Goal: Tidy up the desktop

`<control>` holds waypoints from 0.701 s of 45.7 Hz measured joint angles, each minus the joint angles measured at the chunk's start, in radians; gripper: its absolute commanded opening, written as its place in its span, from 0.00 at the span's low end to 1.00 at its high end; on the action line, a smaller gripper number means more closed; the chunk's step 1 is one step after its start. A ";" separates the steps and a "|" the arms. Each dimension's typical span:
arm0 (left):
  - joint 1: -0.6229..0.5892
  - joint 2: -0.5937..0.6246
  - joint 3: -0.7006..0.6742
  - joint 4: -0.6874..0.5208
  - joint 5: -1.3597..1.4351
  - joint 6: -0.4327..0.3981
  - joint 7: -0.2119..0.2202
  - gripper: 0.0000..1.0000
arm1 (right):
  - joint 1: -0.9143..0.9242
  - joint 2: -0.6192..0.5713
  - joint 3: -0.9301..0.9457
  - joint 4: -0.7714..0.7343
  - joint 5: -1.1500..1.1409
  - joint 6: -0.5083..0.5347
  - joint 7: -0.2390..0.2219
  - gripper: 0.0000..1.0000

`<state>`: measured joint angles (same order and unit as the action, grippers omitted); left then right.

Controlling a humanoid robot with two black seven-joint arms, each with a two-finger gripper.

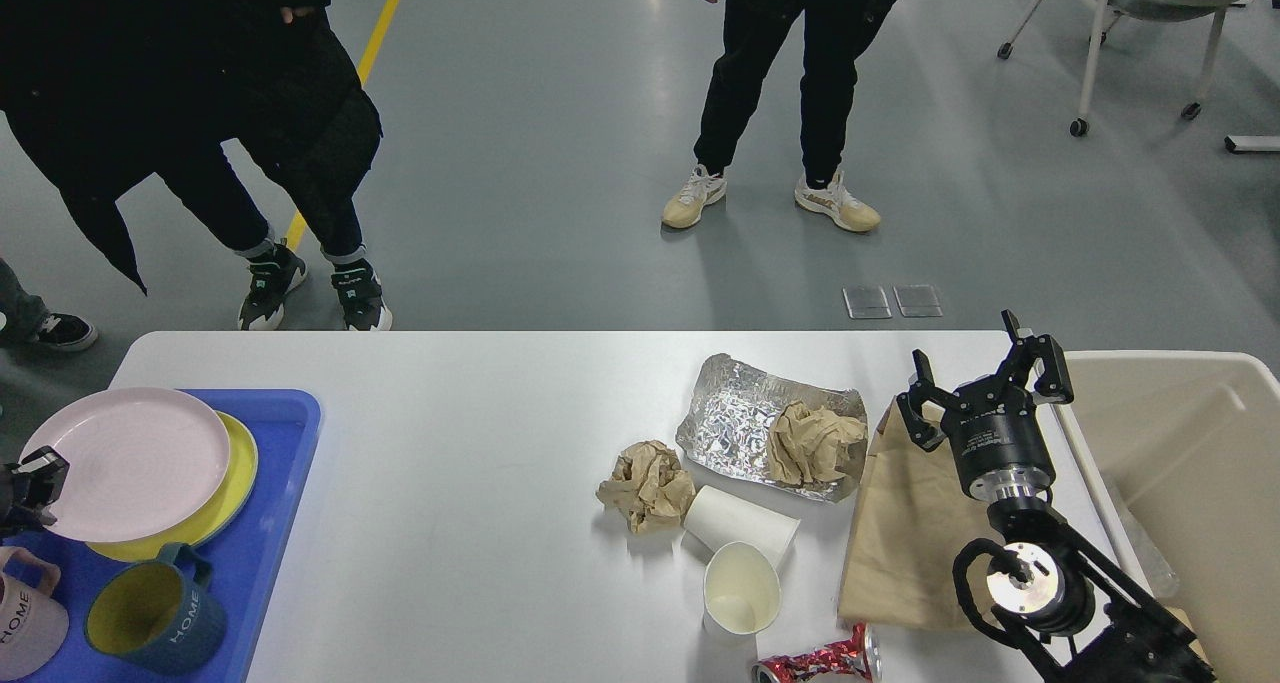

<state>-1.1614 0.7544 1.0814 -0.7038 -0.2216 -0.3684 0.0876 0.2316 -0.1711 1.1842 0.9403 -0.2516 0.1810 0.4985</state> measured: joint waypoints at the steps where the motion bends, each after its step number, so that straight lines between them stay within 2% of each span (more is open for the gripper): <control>1: 0.000 0.000 0.000 -0.005 -0.001 -0.006 0.002 0.01 | 0.000 0.000 0.000 0.000 0.000 0.000 0.000 1.00; 3: 0.000 0.004 0.001 -0.010 -0.004 -0.017 0.004 0.15 | 0.000 0.000 0.000 0.000 0.000 0.000 0.000 1.00; 4: 0.000 0.006 0.001 -0.011 -0.005 -0.021 0.005 0.30 | 0.000 0.000 0.000 0.000 0.000 0.000 0.000 1.00; 6: 0.000 0.009 0.002 -0.012 -0.006 -0.024 0.005 0.68 | 0.000 0.000 0.000 0.000 0.000 0.000 0.000 1.00; 7: 0.000 0.010 0.002 -0.012 -0.006 -0.023 0.005 0.83 | 0.000 0.000 0.000 0.000 0.000 0.000 0.000 1.00; 8: 0.000 0.010 0.002 -0.010 -0.006 -0.022 0.005 0.94 | 0.000 0.000 0.000 0.000 0.000 0.000 0.000 1.00; 9: 0.000 0.011 0.002 -0.007 -0.006 -0.017 0.005 0.96 | 0.000 0.000 0.000 0.000 0.000 0.000 0.000 1.00; 17: 0.000 0.013 0.002 0.014 0.001 0.052 0.005 0.96 | 0.000 0.000 0.000 0.000 0.000 0.000 0.000 1.00; 32: -0.003 0.015 0.002 0.016 0.002 0.069 0.000 0.96 | 0.000 0.000 -0.001 0.000 0.000 0.000 0.000 1.00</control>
<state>-1.1642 0.7696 1.0830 -0.6880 -0.2193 -0.2992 0.0881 0.2316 -0.1714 1.1837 0.9403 -0.2516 0.1810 0.4985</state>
